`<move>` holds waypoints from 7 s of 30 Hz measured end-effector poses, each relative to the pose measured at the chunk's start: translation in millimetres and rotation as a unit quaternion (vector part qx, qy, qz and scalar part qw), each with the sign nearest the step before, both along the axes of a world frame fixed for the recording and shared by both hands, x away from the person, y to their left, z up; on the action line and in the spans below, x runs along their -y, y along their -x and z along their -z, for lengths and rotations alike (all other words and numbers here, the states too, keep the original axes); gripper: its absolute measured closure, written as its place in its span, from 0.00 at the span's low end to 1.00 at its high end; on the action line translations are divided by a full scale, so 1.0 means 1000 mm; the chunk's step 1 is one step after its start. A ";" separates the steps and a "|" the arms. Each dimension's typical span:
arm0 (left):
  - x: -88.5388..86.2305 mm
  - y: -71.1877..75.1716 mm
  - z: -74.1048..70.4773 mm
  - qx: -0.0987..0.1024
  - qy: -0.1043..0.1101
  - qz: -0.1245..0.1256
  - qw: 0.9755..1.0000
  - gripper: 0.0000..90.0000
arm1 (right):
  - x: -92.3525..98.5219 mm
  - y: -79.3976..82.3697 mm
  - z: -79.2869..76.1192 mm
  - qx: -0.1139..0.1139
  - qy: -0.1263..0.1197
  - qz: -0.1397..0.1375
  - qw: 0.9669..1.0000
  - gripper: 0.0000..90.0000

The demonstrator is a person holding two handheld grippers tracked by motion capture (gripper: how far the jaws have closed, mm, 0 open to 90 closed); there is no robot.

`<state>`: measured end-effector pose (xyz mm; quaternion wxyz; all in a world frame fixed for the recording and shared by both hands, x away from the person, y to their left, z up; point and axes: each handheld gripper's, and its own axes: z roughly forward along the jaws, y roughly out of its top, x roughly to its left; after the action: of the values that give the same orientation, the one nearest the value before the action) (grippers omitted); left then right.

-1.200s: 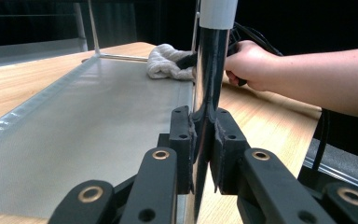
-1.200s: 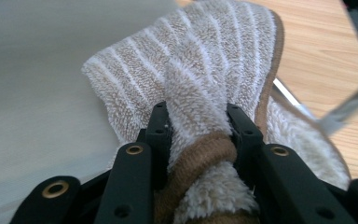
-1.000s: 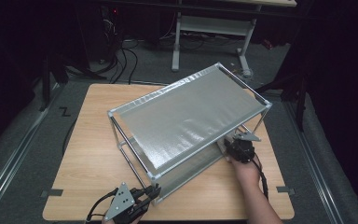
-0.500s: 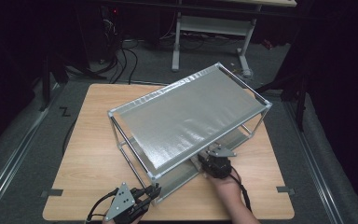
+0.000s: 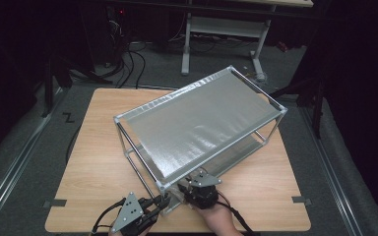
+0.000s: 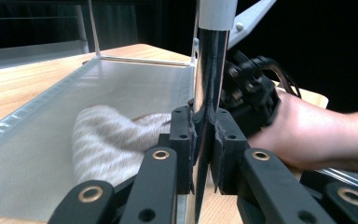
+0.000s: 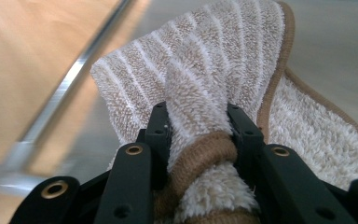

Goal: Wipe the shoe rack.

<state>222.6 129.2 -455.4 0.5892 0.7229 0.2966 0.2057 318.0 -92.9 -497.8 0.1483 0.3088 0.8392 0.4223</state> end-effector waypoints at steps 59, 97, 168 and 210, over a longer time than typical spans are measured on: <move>-0.009 -0.003 -0.005 -0.019 -0.015 0.006 1.000 0.89 | 0.144 -0.090 -0.019 0.041 0.006 0.247 0.968 0.76; -0.048 -0.015 0.000 -0.004 0.000 -0.053 0.999 0.88 | 0.160 0.007 -0.048 0.123 -0.080 0.237 0.960 0.76; -0.039 0.000 0.001 -0.004 0.002 -0.012 1.000 0.89 | 0.183 -0.100 -0.151 0.242 -0.103 0.307 0.915 0.68; -0.036 -0.002 0.001 -0.001 0.000 -0.010 1.000 0.89 | 0.160 -0.092 -0.140 0.199 -0.121 0.256 0.938 0.74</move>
<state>224.6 165.2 -456.7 0.5867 0.7204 0.3038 0.2110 409.5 -252.5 -358.3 0.3767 0.4382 0.6279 0.5214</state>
